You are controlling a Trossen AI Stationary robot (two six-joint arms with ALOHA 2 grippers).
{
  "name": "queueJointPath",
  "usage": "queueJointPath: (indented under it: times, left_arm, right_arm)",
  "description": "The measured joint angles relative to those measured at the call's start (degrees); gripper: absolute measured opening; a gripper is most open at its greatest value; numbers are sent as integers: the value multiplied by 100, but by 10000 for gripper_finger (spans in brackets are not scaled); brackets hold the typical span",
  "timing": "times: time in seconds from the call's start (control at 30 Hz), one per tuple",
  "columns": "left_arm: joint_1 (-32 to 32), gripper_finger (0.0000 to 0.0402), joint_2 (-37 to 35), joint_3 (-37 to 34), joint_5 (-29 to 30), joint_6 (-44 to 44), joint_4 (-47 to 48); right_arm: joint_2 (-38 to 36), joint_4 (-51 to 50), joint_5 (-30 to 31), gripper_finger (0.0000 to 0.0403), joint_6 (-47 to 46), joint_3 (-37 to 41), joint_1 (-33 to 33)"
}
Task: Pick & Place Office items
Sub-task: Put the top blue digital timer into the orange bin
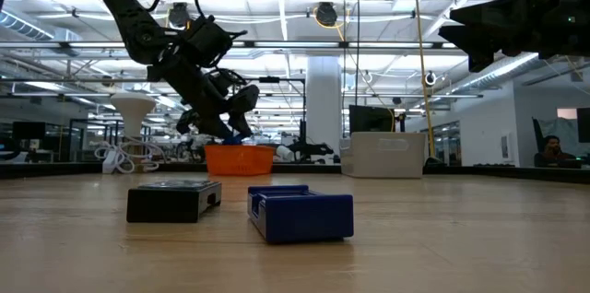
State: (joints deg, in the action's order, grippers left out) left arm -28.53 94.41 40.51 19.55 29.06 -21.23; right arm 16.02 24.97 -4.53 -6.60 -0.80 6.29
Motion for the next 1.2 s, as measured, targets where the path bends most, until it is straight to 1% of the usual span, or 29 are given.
queueJointPath:
  times: [0.2,0.37,0.5,0.6,0.7,0.87,1.0,1.2]
  left_arm:
    - [32,155,0,0,34,123,-7]
    - [34,155,-91,0,701,-226,9]
    - [35,155,-337,3,1171,-429,212]
    - [52,155,-569,7,1548,-637,683]
    - [54,155,-728,7,1767,-635,1322]
    - [52,155,-745,4,1962,-313,2144]
    - [50,155,-745,4,2055,14,2433]
    - [43,155,-745,4,1658,172,2496]
  right_arm:
    - [1,0,0,171,1,0,-1]
    - [1,0,1,171,1,0,-1]
    - [-1,0,0,171,-1,0,1]
    - [1,0,0,171,1,0,-1]
    - [1,0,2,171,0,0,-1]
    - [-1,0,0,171,-1,0,-1]
    - [1,0,0,171,-1,0,-1]
    - [0,0,0,171,0,0,0]
